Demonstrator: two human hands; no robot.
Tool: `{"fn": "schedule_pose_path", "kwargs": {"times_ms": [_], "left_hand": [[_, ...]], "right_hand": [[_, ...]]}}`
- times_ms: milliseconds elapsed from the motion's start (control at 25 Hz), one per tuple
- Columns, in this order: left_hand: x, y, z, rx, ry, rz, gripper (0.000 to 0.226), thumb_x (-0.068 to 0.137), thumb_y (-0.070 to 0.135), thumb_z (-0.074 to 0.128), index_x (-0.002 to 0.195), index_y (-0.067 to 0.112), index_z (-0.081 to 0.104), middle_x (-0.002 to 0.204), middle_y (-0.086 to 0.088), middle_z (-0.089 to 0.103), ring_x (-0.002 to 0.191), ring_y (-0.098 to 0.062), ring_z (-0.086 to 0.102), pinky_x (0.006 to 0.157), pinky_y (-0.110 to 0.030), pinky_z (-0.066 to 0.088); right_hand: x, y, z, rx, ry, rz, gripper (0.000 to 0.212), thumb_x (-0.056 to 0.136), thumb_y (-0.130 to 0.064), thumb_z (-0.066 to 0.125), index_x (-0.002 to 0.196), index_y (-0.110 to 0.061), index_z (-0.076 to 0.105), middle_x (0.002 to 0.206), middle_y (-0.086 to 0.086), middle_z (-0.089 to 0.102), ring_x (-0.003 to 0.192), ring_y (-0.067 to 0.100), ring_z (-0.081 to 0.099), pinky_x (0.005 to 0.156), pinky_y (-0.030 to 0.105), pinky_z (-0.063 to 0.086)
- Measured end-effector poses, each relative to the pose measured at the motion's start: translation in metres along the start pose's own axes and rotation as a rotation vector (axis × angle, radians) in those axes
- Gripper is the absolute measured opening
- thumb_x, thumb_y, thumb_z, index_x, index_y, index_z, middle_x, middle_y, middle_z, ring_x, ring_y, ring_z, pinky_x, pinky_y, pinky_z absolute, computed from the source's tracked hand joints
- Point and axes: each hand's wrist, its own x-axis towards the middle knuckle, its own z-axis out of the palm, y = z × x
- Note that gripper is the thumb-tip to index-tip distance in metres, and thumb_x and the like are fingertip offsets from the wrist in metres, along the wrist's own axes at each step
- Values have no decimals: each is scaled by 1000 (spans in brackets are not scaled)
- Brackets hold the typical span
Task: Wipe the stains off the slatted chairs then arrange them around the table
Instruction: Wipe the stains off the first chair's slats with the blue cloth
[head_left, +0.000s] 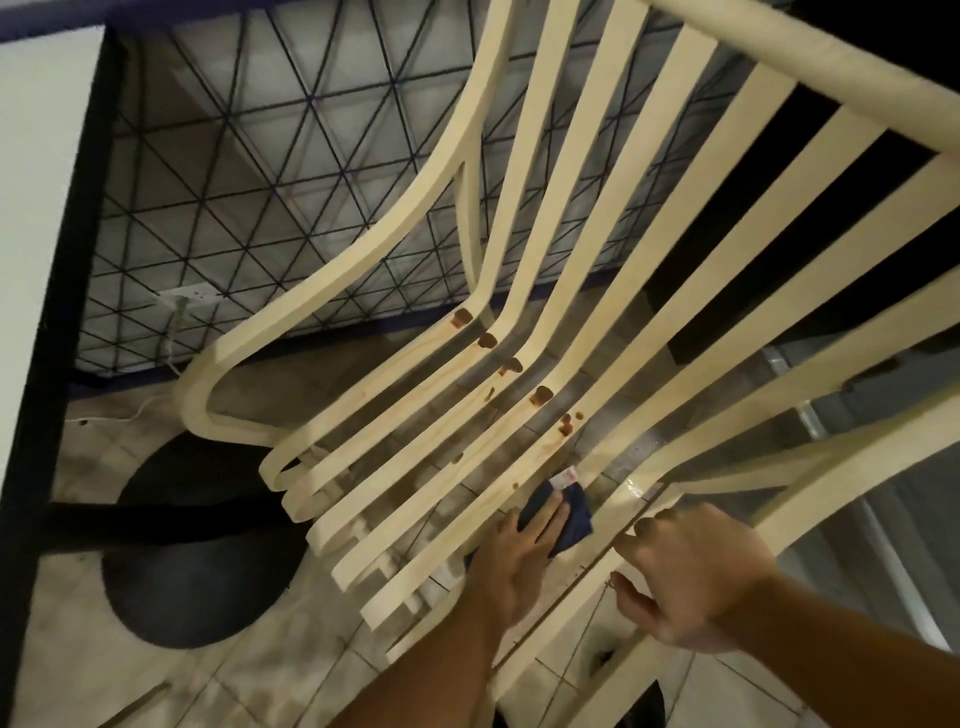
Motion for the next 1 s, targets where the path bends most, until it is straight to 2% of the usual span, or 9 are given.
{"fn": "schedule_pose_path", "kwargs": {"times_ms": [120,240,280,400,600,720,760,920,1000], "left_hand": [[-66,-28,4,179,-1,45,91,92,32,66,164,29,10,172,10,6,126,-27,53,97,-41,55],[-119,-51,2,202,1,4,100,67,34,87,155,27,40,169,11,18,109,-20,60,81,-33,59],[-132,-57,3,212,12,14,96,64,35,86,152,26,46,168,11,23,108,-20,60,80,-32,60],[-144,-63,7,244,26,90,73,80,35,62,150,25,45,167,10,25,114,-22,52,83,-30,59],[-108,-49,-7,209,-167,-2,102,63,33,87,153,26,40,161,10,35,109,-20,65,81,-34,60],[-73,-36,-9,169,-193,-1,99,91,31,66,163,37,-2,168,9,20,122,-26,55,97,-42,53],[-60,-29,-7,158,-166,19,93,96,33,58,163,35,-7,169,9,18,124,-26,54,99,-42,52],[17,-6,5,162,-129,63,81,95,34,64,163,20,21,172,0,5,115,-28,64,91,-39,58],[66,12,2,211,-156,70,82,98,25,58,163,17,10,172,-3,-5,124,-40,57,98,-47,53]], "right_hand": [[-3,-1,3,-4,32,8,56,95,-68,29,128,-32,56,108,-4,66,96,16,61,88,33,48],[-5,-2,3,-48,60,-2,58,95,-65,25,123,-28,60,102,-2,69,91,19,64,87,34,51],[-5,-3,3,-61,63,-4,59,95,-65,24,122,-27,61,100,-2,69,89,20,65,85,34,51],[-6,-3,1,-65,62,-8,60,94,-63,24,121,-24,61,99,-2,69,87,21,66,82,32,49],[-3,2,2,-30,34,-36,63,94,-65,23,122,-24,62,102,0,69,90,22,66,82,35,52],[-2,3,0,-2,-4,-54,61,94,-66,26,122,-24,61,104,2,68,91,23,65,83,36,52],[-2,4,-2,3,-12,-53,60,94,-66,27,121,-24,61,102,2,68,90,23,64,83,37,53],[-1,4,-4,8,-14,-50,59,94,-66,29,113,-21,63,91,3,65,81,23,63,80,40,54],[0,6,-4,6,-11,-59,59,93,-66,28,109,-20,62,85,4,63,75,23,61,77,41,55]]}}
